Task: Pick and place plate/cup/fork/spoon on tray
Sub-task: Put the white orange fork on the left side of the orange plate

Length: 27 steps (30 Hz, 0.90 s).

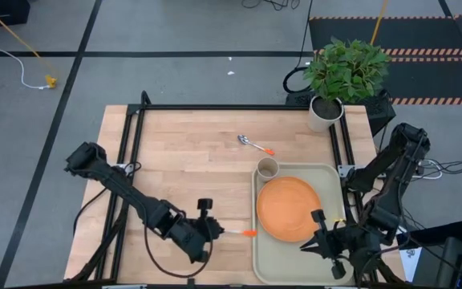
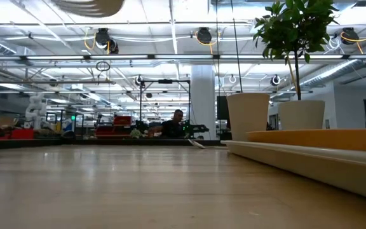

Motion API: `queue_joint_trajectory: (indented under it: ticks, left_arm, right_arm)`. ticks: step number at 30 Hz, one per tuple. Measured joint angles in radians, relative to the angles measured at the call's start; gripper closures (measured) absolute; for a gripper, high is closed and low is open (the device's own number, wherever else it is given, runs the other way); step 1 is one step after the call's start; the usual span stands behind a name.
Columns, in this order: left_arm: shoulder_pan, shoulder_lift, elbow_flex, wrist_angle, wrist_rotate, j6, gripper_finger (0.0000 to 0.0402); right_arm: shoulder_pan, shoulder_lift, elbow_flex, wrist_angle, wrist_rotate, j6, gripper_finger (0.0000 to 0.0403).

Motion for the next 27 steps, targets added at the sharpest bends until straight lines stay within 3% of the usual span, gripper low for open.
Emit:
queue_joint_trajectory:
  ticks: [9, 15, 27]
  left_arm:
    - [0.068, 0.105, 0.137, 0.051, -0.004, 0.067, 0.0396]
    - [0.091, 0.247, 0.298, 0.105, 0.001, 0.118, 0.0395]
    - [0.134, 0.574, 0.589, 0.187, 0.120, 0.154, 0.0393]
  right_arm:
    - [0.060, -0.073, 0.000, -0.059, 0.134, 0.059, 0.0392]
    - [0.067, -0.101, 0.000, -0.113, 0.160, 0.074, 0.0392]
    - [0.067, -0.155, 0.000, -0.128, 0.236, 0.046, 0.0392]
